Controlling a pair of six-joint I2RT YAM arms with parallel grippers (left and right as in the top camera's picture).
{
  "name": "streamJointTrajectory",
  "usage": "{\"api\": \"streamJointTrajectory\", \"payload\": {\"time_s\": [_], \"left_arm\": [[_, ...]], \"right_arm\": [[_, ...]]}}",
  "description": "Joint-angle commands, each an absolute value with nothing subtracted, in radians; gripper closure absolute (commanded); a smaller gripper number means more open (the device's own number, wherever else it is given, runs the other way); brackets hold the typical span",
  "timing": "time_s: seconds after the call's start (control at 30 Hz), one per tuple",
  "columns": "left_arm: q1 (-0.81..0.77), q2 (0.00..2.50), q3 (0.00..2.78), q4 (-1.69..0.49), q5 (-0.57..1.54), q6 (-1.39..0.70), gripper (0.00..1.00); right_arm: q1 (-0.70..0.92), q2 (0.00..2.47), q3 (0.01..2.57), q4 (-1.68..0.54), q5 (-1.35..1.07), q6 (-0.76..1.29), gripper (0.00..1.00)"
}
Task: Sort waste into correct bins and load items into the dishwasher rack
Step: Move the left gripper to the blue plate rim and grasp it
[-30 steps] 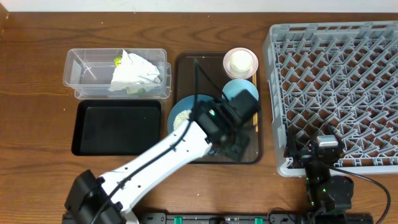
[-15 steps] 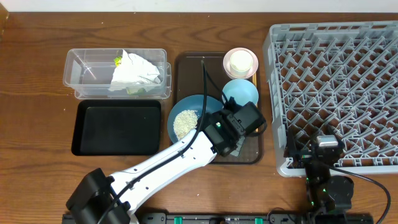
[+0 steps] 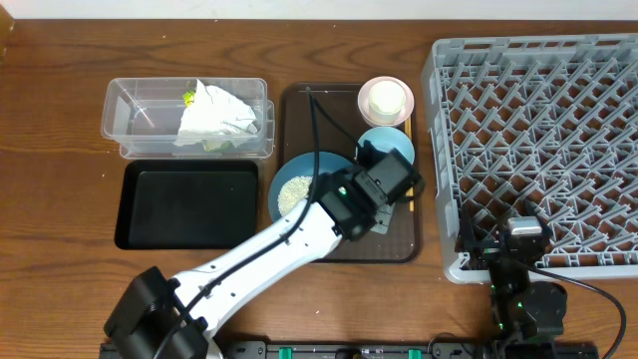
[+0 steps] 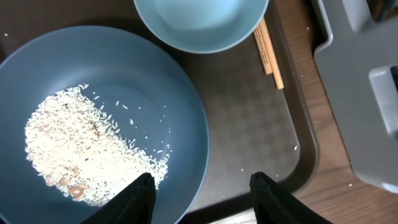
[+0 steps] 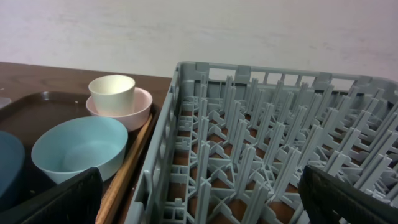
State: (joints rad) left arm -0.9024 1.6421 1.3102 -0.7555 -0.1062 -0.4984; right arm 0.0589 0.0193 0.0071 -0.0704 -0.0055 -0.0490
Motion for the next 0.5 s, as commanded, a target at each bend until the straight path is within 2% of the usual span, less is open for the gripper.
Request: {"api": "streamJointTrajectory", "payload": {"time_s": [0.0,0.47], "left_arm": [[-0.869,1.670,1.308,-0.751,-0.040,-0.506,0.48],[-0.858,1.823,1.308,-0.713,0.033,-0.480,0.48]], "right_arm": [[0.045,0.018,0.006,-0.075,-0.012,-0.060,0.01],[0.045,0.018,0.006,-0.075,-0.012,-0.061,0.01]]}}
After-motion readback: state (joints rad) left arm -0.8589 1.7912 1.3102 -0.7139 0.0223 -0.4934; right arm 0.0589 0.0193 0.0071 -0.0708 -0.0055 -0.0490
